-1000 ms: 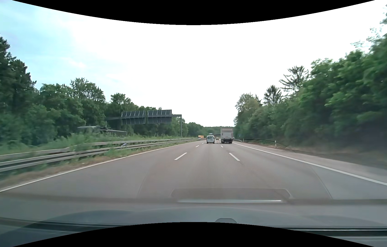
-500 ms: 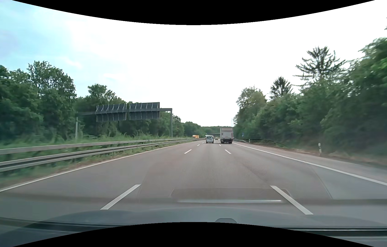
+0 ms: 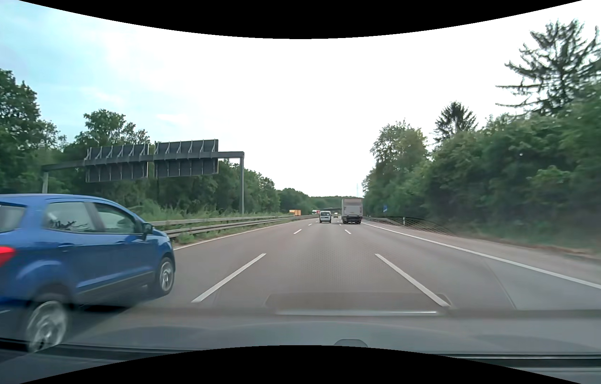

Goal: Follow the waypoints while adhering to traffic rules and regulations

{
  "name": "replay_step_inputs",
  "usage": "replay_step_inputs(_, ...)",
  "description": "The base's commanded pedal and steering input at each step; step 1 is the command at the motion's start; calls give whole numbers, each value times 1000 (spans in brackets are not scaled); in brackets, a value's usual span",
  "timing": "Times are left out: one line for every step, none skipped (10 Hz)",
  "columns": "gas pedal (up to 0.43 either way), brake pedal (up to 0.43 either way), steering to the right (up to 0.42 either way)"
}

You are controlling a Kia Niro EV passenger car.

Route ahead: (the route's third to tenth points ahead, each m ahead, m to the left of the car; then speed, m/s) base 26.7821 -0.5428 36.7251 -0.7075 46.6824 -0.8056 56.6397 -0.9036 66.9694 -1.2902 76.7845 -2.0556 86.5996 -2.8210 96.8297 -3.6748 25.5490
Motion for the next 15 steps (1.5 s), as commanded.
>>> replay_step_inputs(248,0,2)
replay_step_inputs(248,0,2)
replay_step_inputs(248,0,2)
replay_step_inputs(248,0,2)
replay_step_inputs(248,0,2)
replay_step_inputs(248,0,2)
replay_step_inputs(248,0,2)
replay_step_inputs(248,0,2)
replay_step_inputs(248,0,2)
replay_step_inputs(248,0,2)
replay_step_inputs(248,0,2)
replay_step_inputs(248,0,2)
replay_step_inputs(248,0,2)
replay_step_inputs(248,0,2)
replay_step_inputs(248,0,2)
